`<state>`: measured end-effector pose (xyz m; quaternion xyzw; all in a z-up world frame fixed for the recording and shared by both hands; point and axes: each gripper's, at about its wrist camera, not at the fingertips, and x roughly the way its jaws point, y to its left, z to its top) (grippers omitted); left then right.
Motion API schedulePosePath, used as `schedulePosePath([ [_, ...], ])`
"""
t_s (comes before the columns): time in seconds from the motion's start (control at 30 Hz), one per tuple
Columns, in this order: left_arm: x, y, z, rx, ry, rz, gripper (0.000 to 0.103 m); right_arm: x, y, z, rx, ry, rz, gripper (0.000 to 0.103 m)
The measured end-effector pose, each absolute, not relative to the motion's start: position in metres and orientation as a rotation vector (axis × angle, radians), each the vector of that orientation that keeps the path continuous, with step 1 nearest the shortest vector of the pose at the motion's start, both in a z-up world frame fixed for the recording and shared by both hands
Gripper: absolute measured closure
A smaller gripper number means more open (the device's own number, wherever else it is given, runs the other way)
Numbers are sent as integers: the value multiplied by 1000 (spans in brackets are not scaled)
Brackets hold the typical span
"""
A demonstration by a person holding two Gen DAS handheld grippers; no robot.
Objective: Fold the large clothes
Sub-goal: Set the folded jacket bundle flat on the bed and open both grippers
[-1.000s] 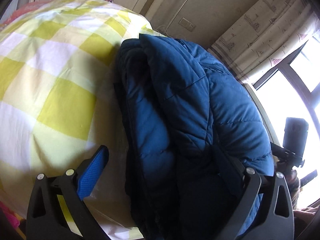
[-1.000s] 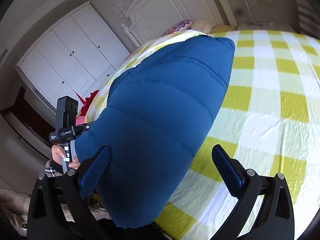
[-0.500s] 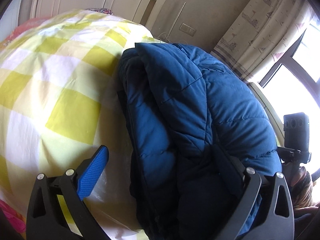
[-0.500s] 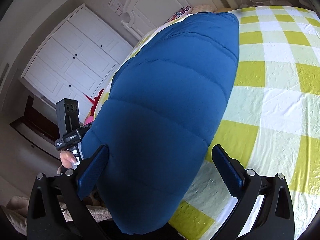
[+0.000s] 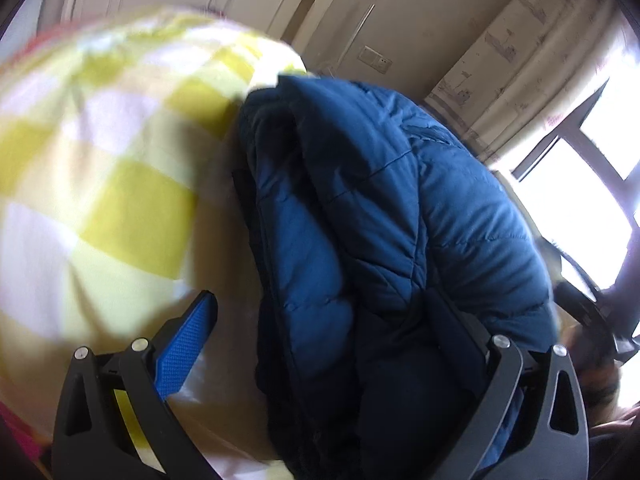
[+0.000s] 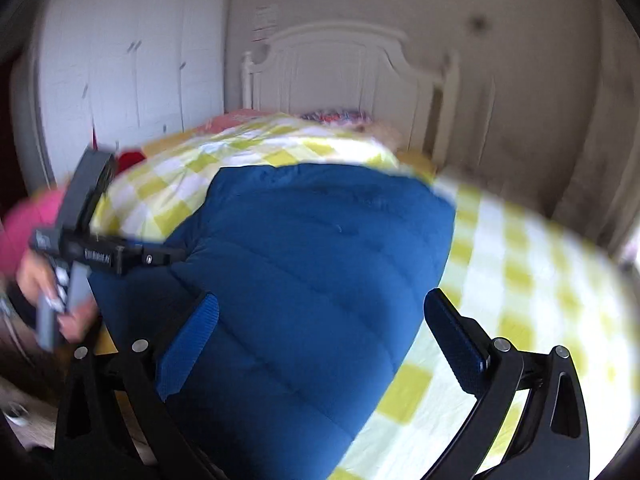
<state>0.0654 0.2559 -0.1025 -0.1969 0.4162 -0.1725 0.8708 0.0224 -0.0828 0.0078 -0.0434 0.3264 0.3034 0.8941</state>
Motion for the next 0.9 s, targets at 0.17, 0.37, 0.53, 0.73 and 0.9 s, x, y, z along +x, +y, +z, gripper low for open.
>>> schedulePosePath([
  [0.17, 77, 258, -110, -452, 914, -436, 2, 88, -139, -58, 533, 1060, 788, 5],
  [0.37, 84, 252, -100, -489, 875, -543, 51, 89, -119, -58, 485, 965, 917, 22],
  [0.53, 101, 205, -87, -405, 828, -503, 59, 85, -131, -23, 301, 713, 832, 33],
  [0.73, 196, 111, -70, -376, 838, -573, 60, 137, -195, 4, 293, 589, 645, 34],
  [0.9, 266, 50, -84, -303, 860, -542, 56, 202, -251, -40, 392, 710, 461, 34],
])
